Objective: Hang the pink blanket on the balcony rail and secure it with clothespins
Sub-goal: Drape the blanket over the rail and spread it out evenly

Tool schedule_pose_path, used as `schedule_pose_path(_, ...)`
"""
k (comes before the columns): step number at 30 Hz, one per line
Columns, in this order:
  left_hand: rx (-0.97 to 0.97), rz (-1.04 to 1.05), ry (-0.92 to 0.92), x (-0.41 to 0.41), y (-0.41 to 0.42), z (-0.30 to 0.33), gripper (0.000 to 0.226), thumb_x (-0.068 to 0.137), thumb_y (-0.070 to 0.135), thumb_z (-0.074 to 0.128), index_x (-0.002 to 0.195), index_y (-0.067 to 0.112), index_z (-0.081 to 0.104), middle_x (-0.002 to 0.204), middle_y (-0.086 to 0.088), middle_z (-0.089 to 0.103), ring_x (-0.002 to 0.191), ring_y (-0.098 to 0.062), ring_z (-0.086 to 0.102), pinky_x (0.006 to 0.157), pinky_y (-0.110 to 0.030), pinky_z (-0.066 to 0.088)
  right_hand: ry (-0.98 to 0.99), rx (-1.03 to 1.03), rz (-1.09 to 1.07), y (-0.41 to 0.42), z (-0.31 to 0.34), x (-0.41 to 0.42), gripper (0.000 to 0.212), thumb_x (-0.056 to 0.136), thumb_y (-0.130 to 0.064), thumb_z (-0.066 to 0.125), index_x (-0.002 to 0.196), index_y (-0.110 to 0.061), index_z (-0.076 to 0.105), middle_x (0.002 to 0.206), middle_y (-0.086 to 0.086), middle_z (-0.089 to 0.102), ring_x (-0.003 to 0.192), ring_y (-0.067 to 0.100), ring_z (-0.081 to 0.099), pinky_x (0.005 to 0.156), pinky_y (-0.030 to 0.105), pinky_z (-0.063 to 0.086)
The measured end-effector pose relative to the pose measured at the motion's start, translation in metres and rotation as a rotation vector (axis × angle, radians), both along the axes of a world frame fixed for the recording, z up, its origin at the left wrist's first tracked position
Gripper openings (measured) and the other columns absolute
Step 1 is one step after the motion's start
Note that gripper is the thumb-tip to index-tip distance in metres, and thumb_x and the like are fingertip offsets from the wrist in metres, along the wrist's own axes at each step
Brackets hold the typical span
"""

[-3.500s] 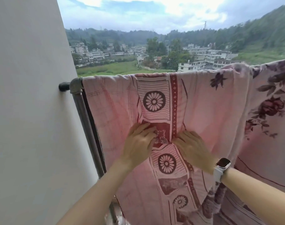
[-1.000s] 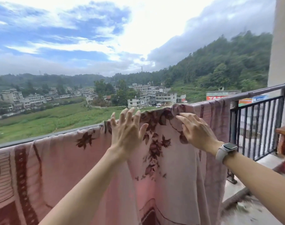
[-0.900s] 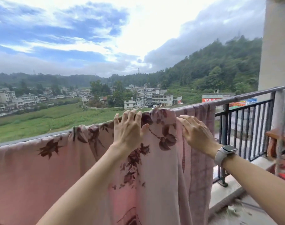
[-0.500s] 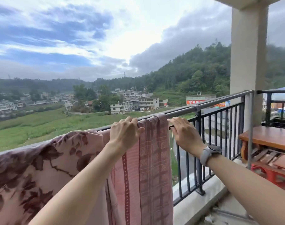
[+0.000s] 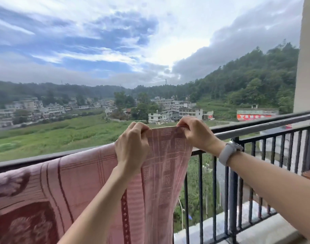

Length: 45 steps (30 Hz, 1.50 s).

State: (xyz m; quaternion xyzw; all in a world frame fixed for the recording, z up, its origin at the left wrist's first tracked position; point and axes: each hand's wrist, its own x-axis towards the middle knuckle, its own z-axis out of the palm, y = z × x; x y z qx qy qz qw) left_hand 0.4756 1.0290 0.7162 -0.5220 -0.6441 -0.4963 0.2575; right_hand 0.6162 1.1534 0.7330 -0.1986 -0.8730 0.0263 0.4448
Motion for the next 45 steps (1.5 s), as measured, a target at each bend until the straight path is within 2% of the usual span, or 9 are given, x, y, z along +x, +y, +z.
schedule_pose_path(5,0.015,-0.008,0.072,0.071,0.08,0.023,0.01,0.087,0.017,0.058,0.092,0.012,0.064,0.092,-0.001,0.067,0.072,-0.02,0.06,0.065,-0.032,0.049,0.058,0.057,-0.02,0.078,0.011,0.078,0.008,0.086,0.002,0.05,0.087,0.002,0.058,0.087,0.014,0.061,0.079,0.02,0.051,0.078,0.037,0.049)
schedule_pose_path(13,0.008,-0.001,0.103,0.224,0.225,0.033,0.012,0.087,0.009,0.055,0.093,0.014,0.065,0.099,0.0,0.067,0.081,-0.022,0.06,0.069,-0.03,0.044,0.128,0.08,-0.095,0.216,0.021,0.23,0.013,0.086,0.004,0.046,0.088,0.003,0.059,0.091,0.016,0.06,0.082,0.019,0.048,0.074,0.024,0.035)
schedule_pose_path(20,-0.002,-0.038,0.101,0.355,0.348,0.043,0.013,0.087,0.011,0.055,0.095,0.012,0.066,0.099,-0.003,0.068,0.082,-0.024,0.061,0.081,-0.042,0.048,0.096,0.039,-0.146,0.336,0.033,0.36,0.013,0.086,0.005,0.046,0.091,0.006,0.058,0.094,0.021,0.06,0.089,0.03,0.054,0.077,0.024,0.037)
schedule_pose_path(25,0.03,-0.008,0.093,0.411,0.425,0.04,0.013,0.087,0.013,0.054,0.093,0.011,0.066,0.099,-0.004,0.069,0.081,-0.025,0.062,0.087,-0.039,0.041,0.057,0.075,-0.149,0.407,0.031,0.421,0.014,0.087,0.006,0.047,0.092,0.005,0.06,0.093,0.02,0.061,0.088,0.029,0.054,0.076,0.022,0.036)
schedule_pose_path(31,0.049,-0.007,0.126,0.467,0.514,0.031,0.012,0.087,0.018,0.056,0.092,0.012,0.066,0.096,-0.004,0.07,0.081,-0.023,0.062,0.085,-0.036,0.034,0.042,0.111,-0.166,0.497,0.029,0.478,0.012,0.086,0.005,0.049,0.091,0.005,0.061,0.093,0.018,0.061,0.09,0.026,0.053,0.076,0.019,0.033)
schedule_pose_path(35,0.055,-0.001,0.132,0.495,0.57,0.023,0.013,0.089,0.021,0.053,0.091,0.013,0.063,0.096,-0.003,0.068,0.079,-0.022,0.062,0.084,-0.035,0.035,0.056,0.106,-0.111,0.553,0.028,0.507,0.009,0.086,0.002,0.053,0.089,0.004,0.062,0.09,0.016,0.061,0.085,0.022,0.052,0.078,0.026,0.04)
schedule_pose_path(39,-0.01,-0.024,0.169,0.528,0.614,0.002,0.013,0.089,0.026,0.051,0.093,0.017,0.06,0.094,0.0,0.068,0.078,-0.018,0.061,0.078,-0.032,0.037,-0.066,0.003,0.027,0.596,0.012,0.534,0.01,0.084,-0.002,0.058,0.089,-0.002,0.067,0.082,0.0,0.06,0.076,0.011,0.054,0.067,0.005,0.039)
schedule_pose_path(41,-0.093,0.005,0.221,0.548,0.636,-0.012,0.015,0.088,0.028,0.052,0.091,0.016,0.06,0.091,-0.001,0.067,0.078,-0.02,0.061,0.075,-0.033,0.041,-0.108,-0.051,0.076,0.615,-0.001,0.55,0.012,0.084,-0.001,0.059,0.092,-0.004,0.068,0.083,-0.001,0.061,0.075,0.009,0.057,0.066,0.001,0.039)
schedule_pose_path(45,-0.075,0.19,0.265,0.569,0.662,-0.03,0.018,0.084,0.032,0.053,0.079,0.018,0.063,0.079,0.001,0.067,0.069,-0.019,0.061,0.069,-0.033,0.042,-0.051,-0.037,0.184,0.644,-0.019,0.567,0.015,0.085,-0.002,0.057,0.095,-0.007,0.067,0.09,-0.002,0.063,0.085,0.012,0.059,0.079,0.013,0.045)
